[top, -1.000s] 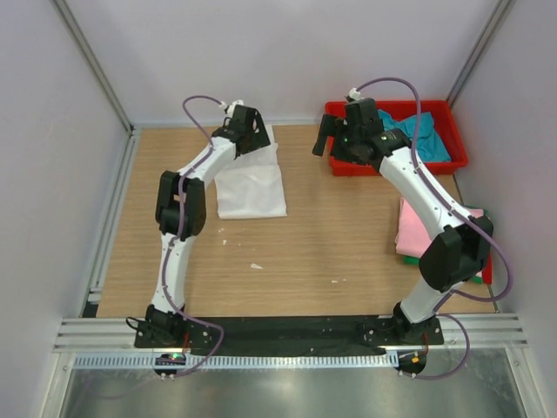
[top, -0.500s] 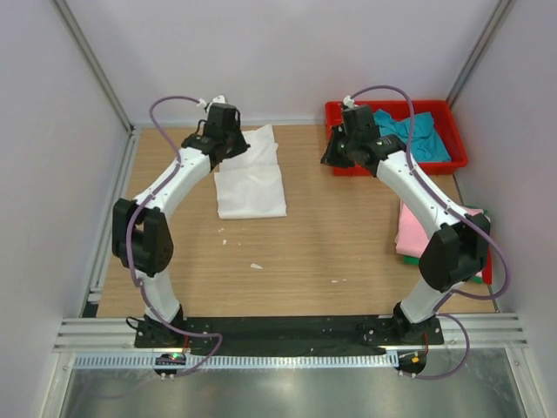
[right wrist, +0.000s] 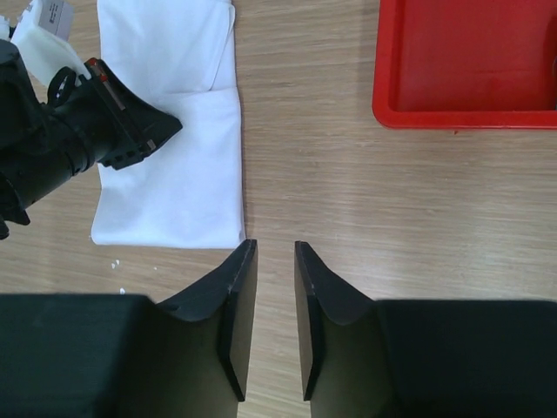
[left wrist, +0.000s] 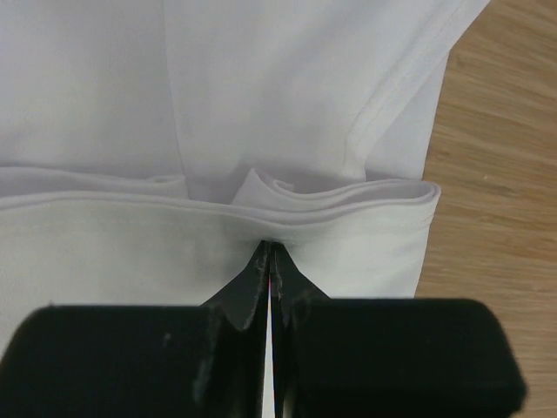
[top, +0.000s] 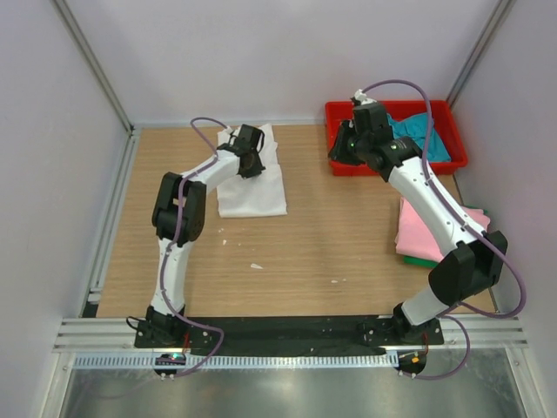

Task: Fold and stack the t-shirts
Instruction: Fold the tshirt

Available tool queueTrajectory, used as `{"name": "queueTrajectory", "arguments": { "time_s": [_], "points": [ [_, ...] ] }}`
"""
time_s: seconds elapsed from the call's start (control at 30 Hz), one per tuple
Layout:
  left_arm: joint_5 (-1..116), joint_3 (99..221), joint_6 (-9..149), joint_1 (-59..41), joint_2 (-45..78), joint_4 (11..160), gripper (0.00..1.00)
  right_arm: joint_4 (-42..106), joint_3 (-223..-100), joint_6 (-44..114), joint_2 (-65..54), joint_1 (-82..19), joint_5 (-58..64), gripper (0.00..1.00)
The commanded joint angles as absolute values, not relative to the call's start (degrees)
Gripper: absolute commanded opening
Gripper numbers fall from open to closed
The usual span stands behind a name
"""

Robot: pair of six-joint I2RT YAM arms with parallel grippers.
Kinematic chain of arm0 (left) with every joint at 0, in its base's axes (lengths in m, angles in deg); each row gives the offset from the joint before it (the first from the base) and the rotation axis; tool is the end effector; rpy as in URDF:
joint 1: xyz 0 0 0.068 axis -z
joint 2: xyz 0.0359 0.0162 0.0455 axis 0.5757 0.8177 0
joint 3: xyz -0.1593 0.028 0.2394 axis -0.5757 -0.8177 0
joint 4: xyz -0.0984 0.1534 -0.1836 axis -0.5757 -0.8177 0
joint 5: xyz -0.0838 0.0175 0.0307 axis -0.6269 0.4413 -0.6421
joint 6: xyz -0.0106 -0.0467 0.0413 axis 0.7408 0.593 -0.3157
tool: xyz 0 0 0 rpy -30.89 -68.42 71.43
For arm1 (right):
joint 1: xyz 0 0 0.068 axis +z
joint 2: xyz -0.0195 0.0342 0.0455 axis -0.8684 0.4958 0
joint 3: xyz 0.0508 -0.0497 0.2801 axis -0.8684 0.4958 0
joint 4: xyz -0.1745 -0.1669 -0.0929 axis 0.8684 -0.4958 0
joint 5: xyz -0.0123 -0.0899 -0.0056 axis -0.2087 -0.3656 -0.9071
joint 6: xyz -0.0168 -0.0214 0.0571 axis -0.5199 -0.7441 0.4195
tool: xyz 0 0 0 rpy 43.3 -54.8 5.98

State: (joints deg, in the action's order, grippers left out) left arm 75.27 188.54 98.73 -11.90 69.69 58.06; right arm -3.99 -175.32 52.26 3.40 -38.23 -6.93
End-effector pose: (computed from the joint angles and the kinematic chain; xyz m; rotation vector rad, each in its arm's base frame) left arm 0.4710 -0.1936 0.1771 -0.4293 2.4610 -0.2568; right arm 0.3333 0.1330 0.3800 0.0645 2.2444 0.4010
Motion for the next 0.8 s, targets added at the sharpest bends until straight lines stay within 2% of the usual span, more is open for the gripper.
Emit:
{"name": "queueTrajectory", "arguments": {
  "time_s": [0.0,0.1,0.13,0.2,0.43,0.57,0.77],
  "points": [
    [78.16,193.67,96.78,-11.94,69.67,61.05,0.0,-4.69,-173.88,51.92,-0.54,-38.13,-8.43,0.32],
    [78.69,195.52,97.13,-12.03,71.87,61.23,0.0,-3.98,-171.68,52.18,-1.34,-38.13,-6.85,0.54],
    [78.61,195.78,97.39,-12.03,72.83,60.45,0.0,-4.07,-171.42,52.27,-1.34,-38.13,-6.76,0.81],
    [78.08,195.44,98.09,-12.03,73.37,60.35,0.0,-4.16,-171.41,52.01,-1.34,-38.13,-6.14,0.99],
    [80.36,194.55,96.87,-12.47,73.63,59.92,0.04,-4.33,-172.9,50.87,-1.08,-38.13,-5.71,1.0],
    [79.75,197.8,96.69,-12.65,78.63,56.15,0.02,-4.42,-173.17,50.6,-0.55,-38.13,-5.53,1.0],
    [78.69,197.1,96.61,-12.73,78.38,55.96,0.04,-4.6,-172.65,50.17,-0.99,-38.13,-1.75,0.99]
  ]
}}
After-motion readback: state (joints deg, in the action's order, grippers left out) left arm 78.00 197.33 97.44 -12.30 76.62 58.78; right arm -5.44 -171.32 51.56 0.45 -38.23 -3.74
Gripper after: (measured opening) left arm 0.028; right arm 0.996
